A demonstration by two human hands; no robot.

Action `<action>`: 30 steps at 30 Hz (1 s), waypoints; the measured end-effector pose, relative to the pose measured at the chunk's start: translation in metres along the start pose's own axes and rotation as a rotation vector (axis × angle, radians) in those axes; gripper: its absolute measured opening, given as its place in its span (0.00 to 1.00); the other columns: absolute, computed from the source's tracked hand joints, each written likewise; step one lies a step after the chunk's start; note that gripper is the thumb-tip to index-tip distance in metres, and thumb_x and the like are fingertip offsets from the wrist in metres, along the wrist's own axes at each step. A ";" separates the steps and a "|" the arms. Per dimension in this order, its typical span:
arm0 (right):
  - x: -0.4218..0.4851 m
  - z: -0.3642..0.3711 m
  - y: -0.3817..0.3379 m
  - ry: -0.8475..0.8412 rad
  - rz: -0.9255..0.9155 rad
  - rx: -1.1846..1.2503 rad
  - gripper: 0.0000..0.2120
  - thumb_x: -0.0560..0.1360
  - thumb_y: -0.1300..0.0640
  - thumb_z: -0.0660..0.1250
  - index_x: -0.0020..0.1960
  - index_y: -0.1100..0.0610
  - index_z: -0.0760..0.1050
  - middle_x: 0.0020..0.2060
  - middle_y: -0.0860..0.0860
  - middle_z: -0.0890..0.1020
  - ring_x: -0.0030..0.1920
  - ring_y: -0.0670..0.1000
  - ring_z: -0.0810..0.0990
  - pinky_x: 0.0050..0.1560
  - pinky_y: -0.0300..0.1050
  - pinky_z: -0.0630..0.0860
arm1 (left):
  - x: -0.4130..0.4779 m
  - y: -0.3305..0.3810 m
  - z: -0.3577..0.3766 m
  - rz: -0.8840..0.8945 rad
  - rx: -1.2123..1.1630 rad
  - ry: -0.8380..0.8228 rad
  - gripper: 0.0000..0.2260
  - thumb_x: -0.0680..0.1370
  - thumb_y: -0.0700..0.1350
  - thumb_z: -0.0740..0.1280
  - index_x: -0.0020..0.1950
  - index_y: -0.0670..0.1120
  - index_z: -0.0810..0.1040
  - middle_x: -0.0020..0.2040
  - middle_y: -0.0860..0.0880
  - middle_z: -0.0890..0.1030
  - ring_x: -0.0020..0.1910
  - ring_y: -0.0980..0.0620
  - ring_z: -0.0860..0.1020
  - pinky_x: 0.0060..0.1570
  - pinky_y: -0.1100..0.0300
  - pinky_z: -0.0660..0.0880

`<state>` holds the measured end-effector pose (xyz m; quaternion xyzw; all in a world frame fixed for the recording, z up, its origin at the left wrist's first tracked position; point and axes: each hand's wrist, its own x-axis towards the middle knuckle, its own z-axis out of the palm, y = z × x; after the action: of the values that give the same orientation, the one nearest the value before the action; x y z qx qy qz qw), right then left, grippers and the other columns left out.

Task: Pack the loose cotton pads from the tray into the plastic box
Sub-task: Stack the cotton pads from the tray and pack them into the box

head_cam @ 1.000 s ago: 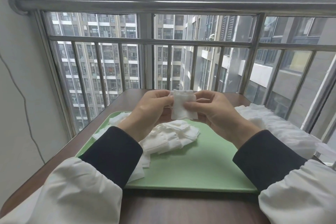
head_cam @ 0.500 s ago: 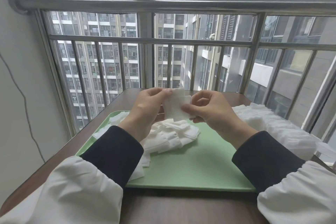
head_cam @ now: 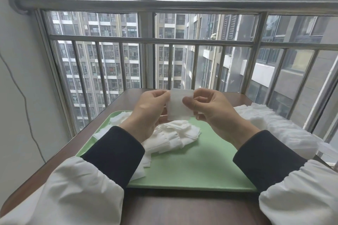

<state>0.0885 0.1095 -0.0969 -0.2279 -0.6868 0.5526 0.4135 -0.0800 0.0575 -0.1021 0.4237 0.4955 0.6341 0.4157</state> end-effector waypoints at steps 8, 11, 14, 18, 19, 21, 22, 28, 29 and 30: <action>0.001 -0.001 0.003 0.108 0.052 -0.078 0.13 0.67 0.54 0.79 0.45 0.61 0.80 0.35 0.53 0.82 0.28 0.46 0.73 0.33 0.38 0.70 | -0.002 0.002 0.003 0.006 0.005 -0.083 0.14 0.84 0.48 0.62 0.52 0.41 0.83 0.43 0.44 0.87 0.42 0.44 0.87 0.35 0.55 0.82; 0.000 0.000 0.004 0.142 0.024 -0.113 0.12 0.70 0.55 0.78 0.43 0.60 0.77 0.34 0.53 0.82 0.28 0.45 0.73 0.31 0.36 0.70 | -0.005 0.007 0.002 0.022 0.045 -0.154 0.16 0.80 0.54 0.68 0.52 0.41 0.85 0.47 0.40 0.87 0.47 0.41 0.86 0.42 0.52 0.84; 0.000 0.004 0.006 0.194 -0.081 -0.246 0.15 0.72 0.55 0.77 0.41 0.58 0.71 0.31 0.53 0.78 0.25 0.44 0.73 0.27 0.33 0.70 | -0.014 0.016 0.000 0.090 0.134 -0.219 0.14 0.71 0.47 0.77 0.53 0.41 0.84 0.48 0.41 0.87 0.49 0.43 0.86 0.49 0.52 0.84; -0.002 0.011 0.000 0.141 -0.172 -0.488 0.17 0.78 0.47 0.68 0.41 0.59 0.72 0.29 0.50 0.79 0.25 0.44 0.75 0.30 0.37 0.73 | -0.025 0.036 -0.016 0.117 0.234 -0.139 0.05 0.76 0.36 0.73 0.50 0.43 0.83 0.45 0.46 0.87 0.47 0.47 0.86 0.47 0.54 0.84; -0.003 0.015 -0.002 0.077 -0.178 -0.545 0.16 0.80 0.47 0.66 0.40 0.57 0.73 0.28 0.48 0.80 0.26 0.44 0.77 0.31 0.39 0.75 | -0.031 0.042 -0.025 0.120 0.242 -0.106 0.05 0.77 0.35 0.72 0.50 0.43 0.83 0.46 0.46 0.87 0.47 0.47 0.86 0.46 0.55 0.84; -0.007 0.021 -0.005 -0.098 -0.164 -0.688 0.12 0.80 0.50 0.66 0.41 0.54 0.77 0.31 0.47 0.83 0.28 0.44 0.79 0.33 0.40 0.77 | -0.041 0.049 -0.045 0.132 0.252 -0.031 0.06 0.77 0.34 0.71 0.51 0.44 0.82 0.46 0.47 0.87 0.46 0.48 0.86 0.42 0.56 0.84; -0.011 0.027 -0.006 -0.197 -0.151 -0.751 0.09 0.79 0.50 0.67 0.43 0.52 0.79 0.33 0.45 0.84 0.30 0.43 0.80 0.34 0.38 0.78 | -0.047 0.050 -0.057 0.134 0.253 0.005 0.06 0.77 0.34 0.71 0.52 0.44 0.82 0.46 0.46 0.87 0.45 0.48 0.86 0.41 0.58 0.83; -0.025 0.079 0.003 -0.489 -0.201 -0.988 0.08 0.73 0.49 0.75 0.51 0.48 0.83 0.44 0.41 0.84 0.37 0.32 0.77 0.35 0.27 0.69 | -0.076 0.026 -0.112 0.054 0.207 0.185 0.08 0.78 0.34 0.69 0.54 0.44 0.83 0.50 0.43 0.85 0.46 0.46 0.86 0.39 0.56 0.82; -0.024 0.085 0.005 -0.490 -0.199 -1.017 0.10 0.72 0.47 0.76 0.52 0.47 0.82 0.45 0.41 0.83 0.37 0.34 0.77 0.35 0.28 0.68 | -0.079 0.020 -0.118 0.045 0.199 0.209 0.08 0.78 0.34 0.69 0.54 0.44 0.83 0.49 0.44 0.86 0.45 0.46 0.86 0.38 0.56 0.82; -0.024 0.090 0.006 -0.489 -0.188 -1.039 0.14 0.71 0.45 0.76 0.54 0.47 0.81 0.46 0.41 0.82 0.38 0.35 0.76 0.36 0.30 0.67 | -0.081 0.014 -0.122 0.038 0.192 0.230 0.08 0.78 0.35 0.69 0.54 0.44 0.83 0.48 0.45 0.86 0.44 0.46 0.86 0.38 0.56 0.82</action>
<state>0.0271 0.0414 -0.1141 -0.2046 -0.9607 0.1407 0.1240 -0.1736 -0.0553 -0.1169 0.3954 0.5902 0.6357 0.3019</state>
